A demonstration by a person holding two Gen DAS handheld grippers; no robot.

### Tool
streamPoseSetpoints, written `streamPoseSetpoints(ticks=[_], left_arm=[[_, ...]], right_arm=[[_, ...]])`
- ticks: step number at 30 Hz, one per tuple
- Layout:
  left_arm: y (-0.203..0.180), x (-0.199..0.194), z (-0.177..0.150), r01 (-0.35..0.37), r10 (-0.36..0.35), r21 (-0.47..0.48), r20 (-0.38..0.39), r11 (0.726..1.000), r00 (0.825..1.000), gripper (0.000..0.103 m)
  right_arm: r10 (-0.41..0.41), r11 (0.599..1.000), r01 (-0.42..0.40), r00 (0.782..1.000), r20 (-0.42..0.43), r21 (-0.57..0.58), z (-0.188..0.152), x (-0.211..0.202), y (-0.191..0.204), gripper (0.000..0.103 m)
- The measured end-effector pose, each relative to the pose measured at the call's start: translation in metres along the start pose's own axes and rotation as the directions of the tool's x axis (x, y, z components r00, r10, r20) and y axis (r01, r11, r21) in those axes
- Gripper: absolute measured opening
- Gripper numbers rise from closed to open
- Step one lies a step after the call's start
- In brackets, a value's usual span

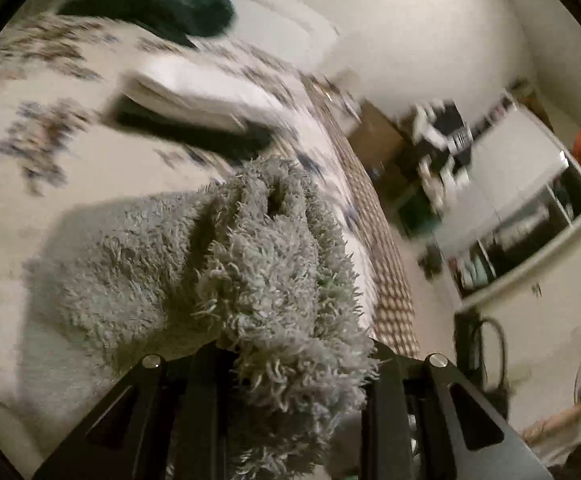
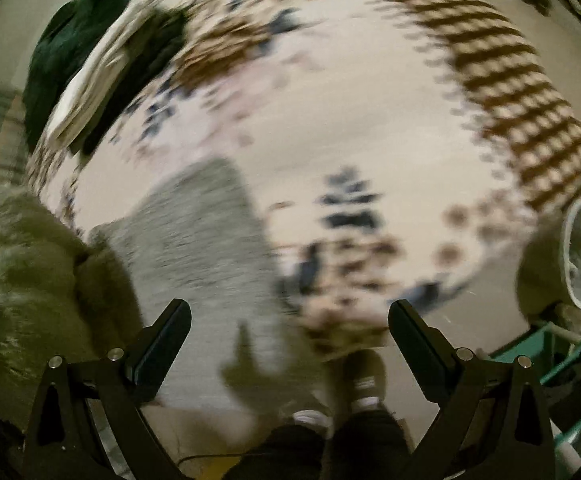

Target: Fold towel

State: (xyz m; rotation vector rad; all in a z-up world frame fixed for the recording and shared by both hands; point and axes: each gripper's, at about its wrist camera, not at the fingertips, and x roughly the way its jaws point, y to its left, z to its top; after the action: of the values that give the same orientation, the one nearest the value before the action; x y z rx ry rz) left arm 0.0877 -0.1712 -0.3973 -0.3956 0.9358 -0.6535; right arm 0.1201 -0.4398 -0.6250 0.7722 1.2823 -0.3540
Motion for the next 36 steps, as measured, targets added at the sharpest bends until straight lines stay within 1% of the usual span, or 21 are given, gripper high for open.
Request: streamPoseSetpoints(ticks=[3, 5, 7, 8, 9, 10, 12, 14, 15, 18, 21, 22, 24, 25, 26, 29, 31, 32, 33, 34, 36], left_arm=[[-0.028, 0.038, -0.022, 0.006, -0.001, 0.056, -0.081, 0.998, 0.997, 0.020], [-0.043, 0.062, -0.036, -0.016, 0.031, 0.098, -0.152, 0.995, 0.988, 0.022], [-0.045, 0.083, -0.044, -0.038, 0.062, 0.100, -0.245, 0.994, 0.968, 0.024], [-0.044, 0.088, -0.046, -0.056, 0.082, 0.098, -0.279, 0.994, 0.957, 0.028], [-0.044, 0.090, -0.045, -0.072, 0.097, 0.092, -0.308, 0.993, 0.946, 0.037], [-0.046, 0.087, -0.045, -0.075, 0.099, 0.089, -0.318, 0.993, 0.943, 0.044], [-0.049, 0.078, -0.038, -0.061, 0.082, 0.075, -0.316, 0.995, 0.945, 0.075], [-0.055, 0.062, -0.021, -0.048, 0.066, 0.068, -0.299, 0.997, 0.952, 0.090], [-0.059, 0.054, -0.013, -0.036, 0.057, 0.078, -0.287, 0.996, 0.956, 0.093], [-0.059, 0.035, 0.004, -0.035, 0.058, 0.086, -0.275, 0.996, 0.960, 0.093], [-0.020, 0.021, 0.030, -0.129, 0.144, 0.083, -0.226, 0.988, 0.963, 0.093], [-0.002, 0.014, 0.039, -0.178, 0.190, 0.075, -0.201, 0.981, 0.961, 0.093], [0.037, 0.013, 0.051, -0.277, 0.285, 0.067, -0.206, 0.959, 0.936, 0.093], [0.060, 0.017, 0.055, -0.340, 0.346, 0.066, -0.218, 0.938, 0.913, 0.093], [0.076, 0.021, 0.056, -0.371, 0.376, 0.064, -0.229, 0.926, 0.898, 0.093], [0.118, 0.043, 0.056, -0.410, 0.409, 0.062, -0.300, 0.910, 0.862, 0.093], [0.135, 0.054, 0.055, -0.401, 0.388, 0.032, -0.333, 0.915, 0.859, 0.093], [0.139, 0.058, 0.055, -0.405, 0.389, 0.025, -0.339, 0.914, 0.856, 0.093], [0.142, 0.060, 0.054, -0.398, 0.380, 0.019, -0.342, 0.917, 0.859, 0.093], [0.144, 0.061, 0.056, -0.397, 0.377, 0.012, -0.342, 0.918, 0.861, 0.093], [0.145, 0.065, 0.058, -0.395, 0.372, 0.001, -0.335, 0.919, 0.866, 0.093]], right_arm=[[-0.026, 0.998, 0.025, 0.999, 0.018, 0.050, 0.004, -0.012, -0.038, 0.101], [-0.041, 0.997, 0.039, 0.999, 0.028, 0.073, 0.005, -0.017, -0.059, 0.101], [-0.051, 0.995, 0.049, 0.998, 0.030, 0.087, 0.007, -0.021, -0.074, 0.101], [-0.055, 0.995, 0.052, 0.998, 0.031, 0.090, 0.008, -0.022, -0.081, 0.101], [-0.054, 0.994, 0.051, 0.998, 0.031, 0.092, 0.009, -0.024, -0.087, 0.101], [-0.052, 0.994, 0.049, 0.998, 0.032, 0.093, 0.009, -0.025, -0.090, 0.101], [-0.037, 0.995, 0.033, 0.999, 0.036, 0.091, 0.010, -0.026, -0.093, 0.101], [-0.014, 0.996, 0.011, 0.999, 0.035, 0.087, 0.012, -0.026, -0.095, 0.101], [0.003, 0.996, -0.006, 0.999, 0.036, 0.087, 0.012, -0.027, -0.094, 0.103], [0.076, 0.993, -0.079, 0.996, 0.039, 0.082, 0.017, -0.027, -0.087, 0.103], [0.178, 0.981, -0.179, 0.984, 0.020, 0.071, 0.023, -0.021, -0.067, 0.103], [0.209, 0.976, -0.209, 0.978, 0.009, 0.061, 0.025, -0.019, -0.058, 0.103], [0.268, 0.963, -0.268, 0.963, -0.020, 0.022, 0.030, -0.007, -0.035, 0.103], [0.290, 0.957, -0.290, 0.956, -0.035, 0.012, 0.032, 0.000, -0.027, 0.103], [0.306, 0.952, -0.306, 0.950, -0.060, 0.001, 0.036, 0.013, -0.017, 0.103], [0.296, 0.954, -0.299, 0.946, -0.134, 0.000, 0.044, 0.052, 0.000, 0.103], [0.289, 0.957, -0.288, 0.935, -0.204, 0.036, 0.050, 0.081, 0.003, 0.102], [0.297, 0.955, -0.291, 0.923, -0.244, 0.062, 0.052, 0.092, 0.004, 0.098], [0.337, 0.942, -0.328, 0.909, -0.245, 0.076, 0.055, 0.094, 0.005, 0.065], [0.357, 0.934, -0.352, 0.907, -0.222, 0.064, 0.058, 0.090, 0.008, 0.027], [0.324, 0.944, -0.329, 0.936, -0.135, -0.014, 0.064, 0.069, 0.015, 0.026]])
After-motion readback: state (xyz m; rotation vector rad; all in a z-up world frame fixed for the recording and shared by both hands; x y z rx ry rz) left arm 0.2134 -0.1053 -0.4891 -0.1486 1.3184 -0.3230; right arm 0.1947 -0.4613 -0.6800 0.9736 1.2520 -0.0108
